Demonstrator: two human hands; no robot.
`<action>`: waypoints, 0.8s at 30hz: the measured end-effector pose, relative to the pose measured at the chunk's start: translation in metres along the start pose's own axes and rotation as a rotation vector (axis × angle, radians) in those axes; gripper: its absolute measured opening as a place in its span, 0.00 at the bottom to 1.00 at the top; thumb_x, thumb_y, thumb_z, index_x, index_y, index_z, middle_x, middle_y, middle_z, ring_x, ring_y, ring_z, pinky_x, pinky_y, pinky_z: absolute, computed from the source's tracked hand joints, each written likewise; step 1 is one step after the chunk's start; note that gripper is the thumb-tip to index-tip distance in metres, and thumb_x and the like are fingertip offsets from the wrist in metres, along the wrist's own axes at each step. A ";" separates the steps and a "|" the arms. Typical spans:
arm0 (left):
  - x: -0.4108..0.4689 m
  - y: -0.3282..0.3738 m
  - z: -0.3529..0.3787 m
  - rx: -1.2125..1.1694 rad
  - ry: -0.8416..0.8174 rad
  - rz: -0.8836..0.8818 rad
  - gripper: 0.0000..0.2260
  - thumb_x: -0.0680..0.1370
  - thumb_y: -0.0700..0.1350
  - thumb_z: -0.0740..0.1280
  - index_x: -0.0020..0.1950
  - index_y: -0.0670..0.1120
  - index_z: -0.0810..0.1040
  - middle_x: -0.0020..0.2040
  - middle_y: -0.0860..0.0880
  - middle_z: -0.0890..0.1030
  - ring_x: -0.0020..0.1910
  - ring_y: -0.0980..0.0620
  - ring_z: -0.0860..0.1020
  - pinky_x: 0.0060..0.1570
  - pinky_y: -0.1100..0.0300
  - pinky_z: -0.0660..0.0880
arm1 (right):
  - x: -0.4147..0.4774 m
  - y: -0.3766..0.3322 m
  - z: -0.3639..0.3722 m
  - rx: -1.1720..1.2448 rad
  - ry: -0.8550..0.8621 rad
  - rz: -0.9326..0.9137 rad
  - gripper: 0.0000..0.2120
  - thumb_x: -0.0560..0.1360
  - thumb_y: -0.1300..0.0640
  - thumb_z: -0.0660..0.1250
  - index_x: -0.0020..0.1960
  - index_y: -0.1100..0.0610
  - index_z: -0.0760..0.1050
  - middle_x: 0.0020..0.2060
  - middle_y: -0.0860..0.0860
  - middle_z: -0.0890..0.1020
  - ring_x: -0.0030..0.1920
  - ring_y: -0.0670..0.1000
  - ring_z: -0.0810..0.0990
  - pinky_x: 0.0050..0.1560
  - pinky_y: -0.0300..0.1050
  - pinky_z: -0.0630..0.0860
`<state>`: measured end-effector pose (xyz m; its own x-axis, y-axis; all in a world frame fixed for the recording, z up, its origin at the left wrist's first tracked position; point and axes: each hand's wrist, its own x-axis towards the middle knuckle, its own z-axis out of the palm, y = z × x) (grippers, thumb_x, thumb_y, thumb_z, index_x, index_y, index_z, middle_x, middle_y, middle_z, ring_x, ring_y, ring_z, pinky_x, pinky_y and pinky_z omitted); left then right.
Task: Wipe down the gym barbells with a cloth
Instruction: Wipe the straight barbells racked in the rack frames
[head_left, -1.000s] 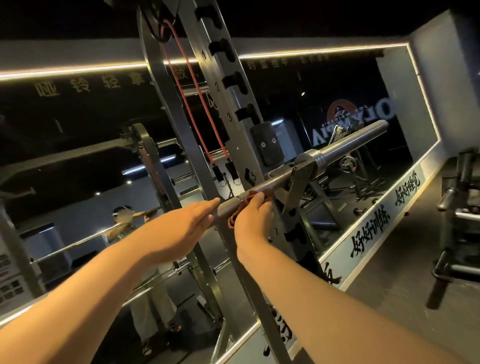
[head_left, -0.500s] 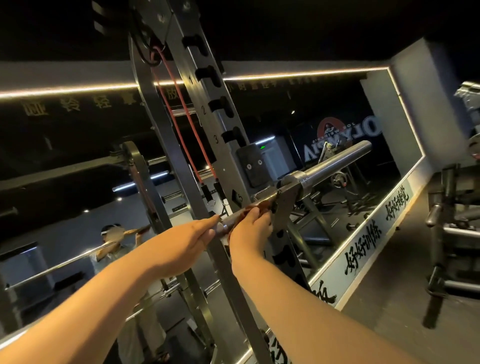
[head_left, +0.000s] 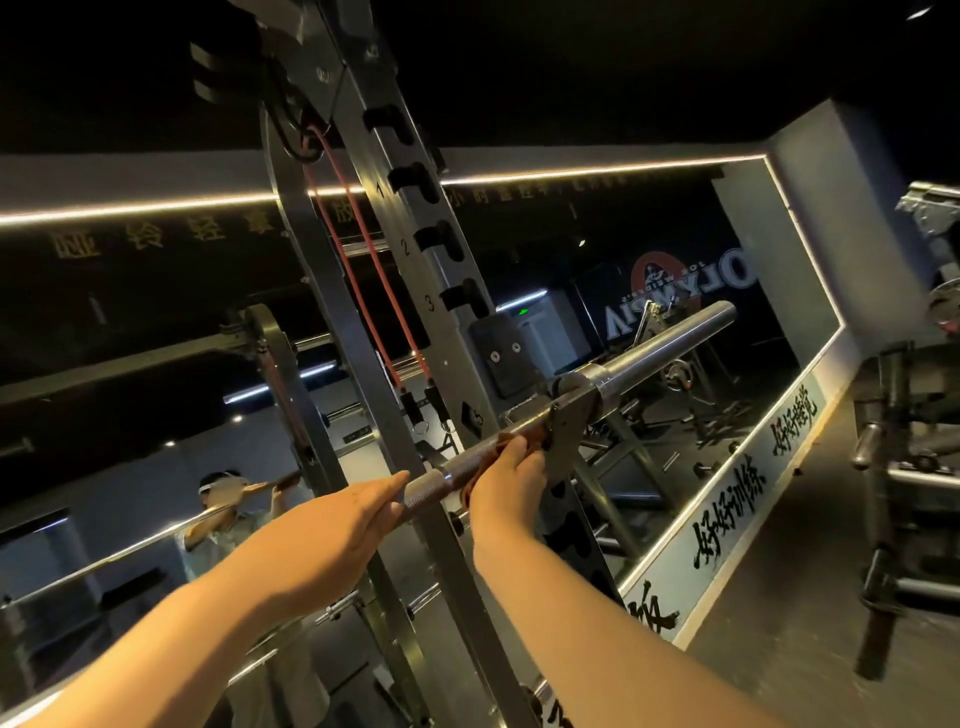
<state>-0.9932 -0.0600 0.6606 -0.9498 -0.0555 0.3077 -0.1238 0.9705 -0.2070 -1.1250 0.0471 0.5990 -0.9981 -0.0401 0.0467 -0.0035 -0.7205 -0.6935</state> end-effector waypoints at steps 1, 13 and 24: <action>0.000 0.001 0.000 0.014 -0.004 0.001 0.33 0.77 0.65 0.40 0.82 0.58 0.53 0.78 0.56 0.68 0.74 0.56 0.68 0.72 0.61 0.64 | 0.004 -0.002 -0.002 0.025 0.008 0.009 0.17 0.87 0.48 0.52 0.71 0.53 0.67 0.71 0.57 0.70 0.66 0.58 0.77 0.68 0.54 0.73; 0.006 -0.001 0.004 0.011 0.032 0.020 0.44 0.70 0.73 0.30 0.82 0.58 0.54 0.78 0.58 0.66 0.75 0.58 0.67 0.71 0.66 0.62 | 0.020 -0.017 -0.009 0.032 0.001 0.129 0.12 0.87 0.48 0.51 0.62 0.55 0.66 0.58 0.56 0.77 0.54 0.54 0.78 0.53 0.49 0.73; 0.004 0.010 -0.003 0.073 0.057 0.010 0.27 0.83 0.59 0.46 0.82 0.56 0.56 0.77 0.54 0.69 0.74 0.54 0.69 0.73 0.58 0.65 | -0.023 0.005 0.007 -0.013 -0.105 0.059 0.18 0.87 0.48 0.52 0.73 0.54 0.65 0.66 0.54 0.76 0.63 0.55 0.78 0.63 0.50 0.76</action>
<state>-0.9976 -0.0496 0.6631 -0.9336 -0.0307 0.3569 -0.1371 0.9511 -0.2768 -1.1015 0.0393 0.5992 -0.9847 -0.1548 0.0800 0.0535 -0.7056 -0.7066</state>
